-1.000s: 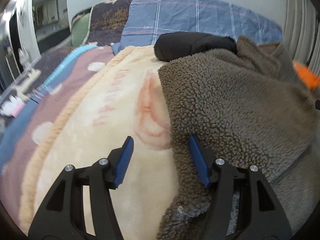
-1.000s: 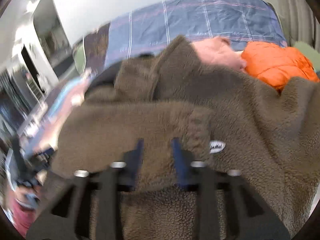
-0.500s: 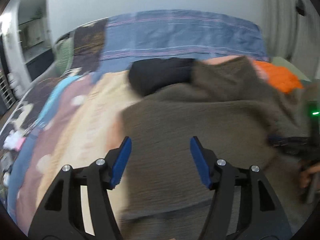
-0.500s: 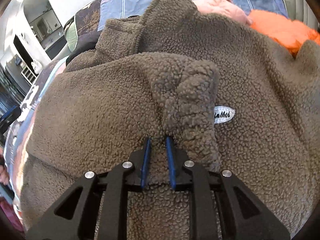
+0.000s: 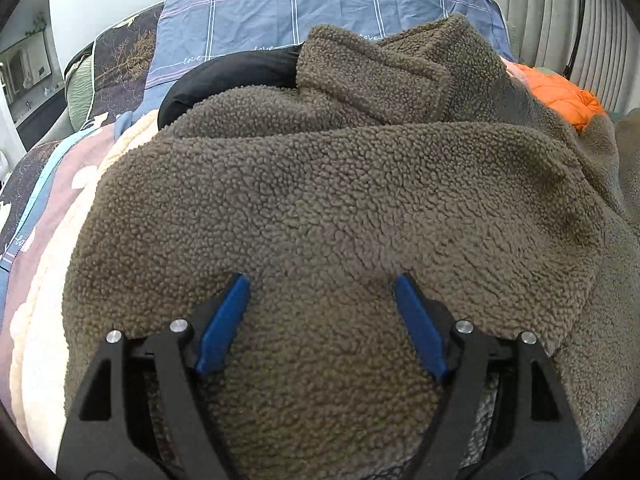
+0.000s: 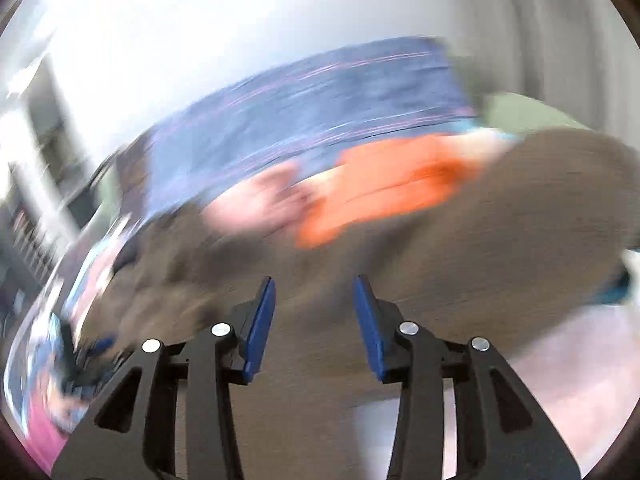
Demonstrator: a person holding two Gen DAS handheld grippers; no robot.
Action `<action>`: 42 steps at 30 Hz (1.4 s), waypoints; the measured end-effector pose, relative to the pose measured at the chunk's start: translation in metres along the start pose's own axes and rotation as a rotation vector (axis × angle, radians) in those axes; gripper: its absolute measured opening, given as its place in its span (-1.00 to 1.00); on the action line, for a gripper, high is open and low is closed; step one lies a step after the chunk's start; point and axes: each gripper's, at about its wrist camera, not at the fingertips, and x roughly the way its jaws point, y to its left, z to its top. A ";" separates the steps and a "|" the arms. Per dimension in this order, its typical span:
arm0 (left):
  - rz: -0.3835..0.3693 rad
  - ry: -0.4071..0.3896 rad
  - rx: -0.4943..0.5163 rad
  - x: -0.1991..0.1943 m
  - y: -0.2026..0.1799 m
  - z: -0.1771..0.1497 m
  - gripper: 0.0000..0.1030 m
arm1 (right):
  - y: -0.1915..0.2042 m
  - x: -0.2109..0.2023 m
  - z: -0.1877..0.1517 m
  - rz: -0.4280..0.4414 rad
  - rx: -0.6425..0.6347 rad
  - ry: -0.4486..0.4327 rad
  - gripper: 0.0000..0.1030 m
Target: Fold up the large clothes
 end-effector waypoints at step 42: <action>-0.081 -0.033 -0.060 -0.002 0.010 0.005 0.62 | 0.108 0.008 -0.002 0.387 0.004 -0.073 -0.74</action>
